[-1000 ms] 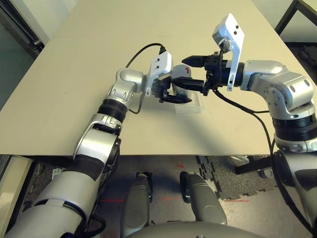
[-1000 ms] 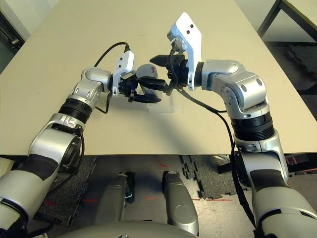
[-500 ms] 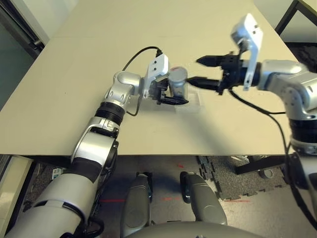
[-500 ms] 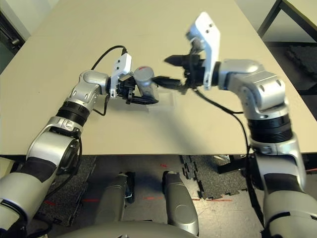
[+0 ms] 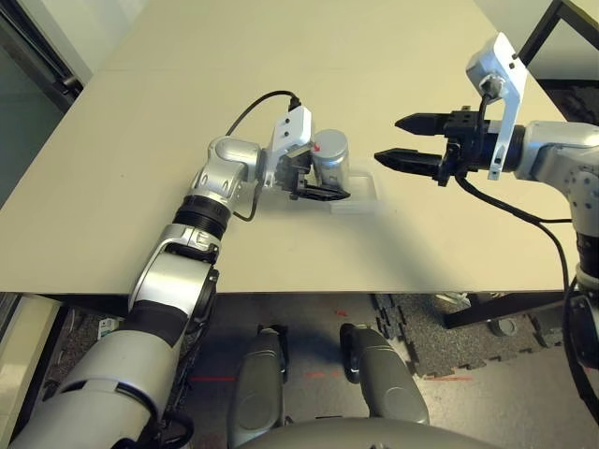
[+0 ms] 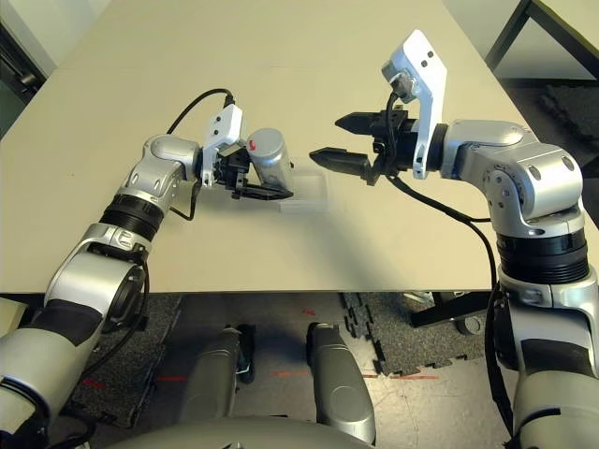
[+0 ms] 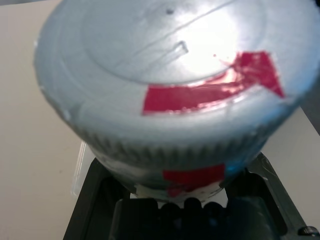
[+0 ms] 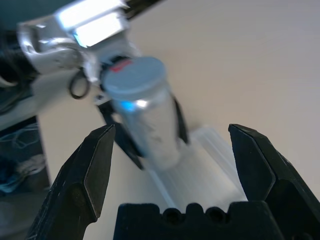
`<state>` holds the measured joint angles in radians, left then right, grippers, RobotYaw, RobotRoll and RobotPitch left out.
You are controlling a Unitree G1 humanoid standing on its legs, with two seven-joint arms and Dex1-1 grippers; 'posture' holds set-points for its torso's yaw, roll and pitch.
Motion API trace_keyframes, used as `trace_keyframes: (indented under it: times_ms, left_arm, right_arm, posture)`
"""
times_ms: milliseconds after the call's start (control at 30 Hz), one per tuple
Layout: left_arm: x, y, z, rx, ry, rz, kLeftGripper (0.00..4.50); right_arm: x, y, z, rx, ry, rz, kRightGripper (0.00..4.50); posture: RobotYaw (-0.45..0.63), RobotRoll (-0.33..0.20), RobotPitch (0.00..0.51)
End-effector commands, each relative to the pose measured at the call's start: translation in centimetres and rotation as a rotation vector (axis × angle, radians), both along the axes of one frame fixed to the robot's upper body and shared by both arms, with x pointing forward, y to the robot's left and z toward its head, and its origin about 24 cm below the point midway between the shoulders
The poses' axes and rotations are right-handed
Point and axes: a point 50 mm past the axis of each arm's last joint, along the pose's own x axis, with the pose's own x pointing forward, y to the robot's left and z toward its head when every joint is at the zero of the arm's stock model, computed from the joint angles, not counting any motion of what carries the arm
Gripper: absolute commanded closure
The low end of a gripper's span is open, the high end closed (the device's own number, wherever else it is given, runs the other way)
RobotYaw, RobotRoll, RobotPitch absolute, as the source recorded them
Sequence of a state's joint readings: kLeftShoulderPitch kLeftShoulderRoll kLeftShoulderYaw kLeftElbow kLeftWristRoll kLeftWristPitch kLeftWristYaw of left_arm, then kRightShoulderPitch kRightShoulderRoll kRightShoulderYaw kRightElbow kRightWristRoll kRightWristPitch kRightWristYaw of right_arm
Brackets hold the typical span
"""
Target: Pour the medicine from the bottle into the box.
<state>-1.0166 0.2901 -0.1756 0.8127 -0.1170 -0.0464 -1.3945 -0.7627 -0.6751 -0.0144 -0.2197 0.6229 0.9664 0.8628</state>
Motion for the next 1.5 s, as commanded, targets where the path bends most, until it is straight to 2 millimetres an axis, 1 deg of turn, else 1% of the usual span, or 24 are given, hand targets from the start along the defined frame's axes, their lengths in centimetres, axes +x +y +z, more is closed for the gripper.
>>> trace_keyframes:
  times_ms: [33,333,633,933,1233,1500]
  left_arm:
    - [0.2,-0.1,0.2,0.005,-0.005,0.004,1.83]
    - [0.3,-0.6,0.3,-0.001,-0.003,-0.003,1.83]
    - [0.2,-1.1,0.3,-0.004,-0.007,-0.019,1.83]
    - [0.1,-1.2,0.1,-0.005,-0.003,-0.027,1.83]
    - [0.1,-1.2,-0.1,-0.004,0.0,-0.025,1.83]
    - [0.1,-1.0,-0.2,0.003,-0.001,-0.024,1.83]
  right_arm:
    - [-0.3,0.9,0.4,0.007,-0.018,0.028,0.0]
    - [0.6,2.9,0.4,0.005,-0.044,0.042,0.0]
    - [1.2,4.0,0.3,-0.001,-0.052,0.065,0.0]
    - [1.7,3.5,-0.1,-0.005,-0.049,0.031,0.0]
    - [1.5,2.4,-0.2,-0.003,-0.039,0.008,0.0]
    - [1.3,1.5,0.0,0.004,-0.044,-0.017,0.0]
  posture:
    - [-0.07,0.0,0.167]
    - [-0.07,0.0,0.166]
    - [-0.07,0.0,0.162]
    - [-0.07,0.0,0.16]
    - [-0.07,0.0,0.158]
    - [-0.08,0.0,0.156]
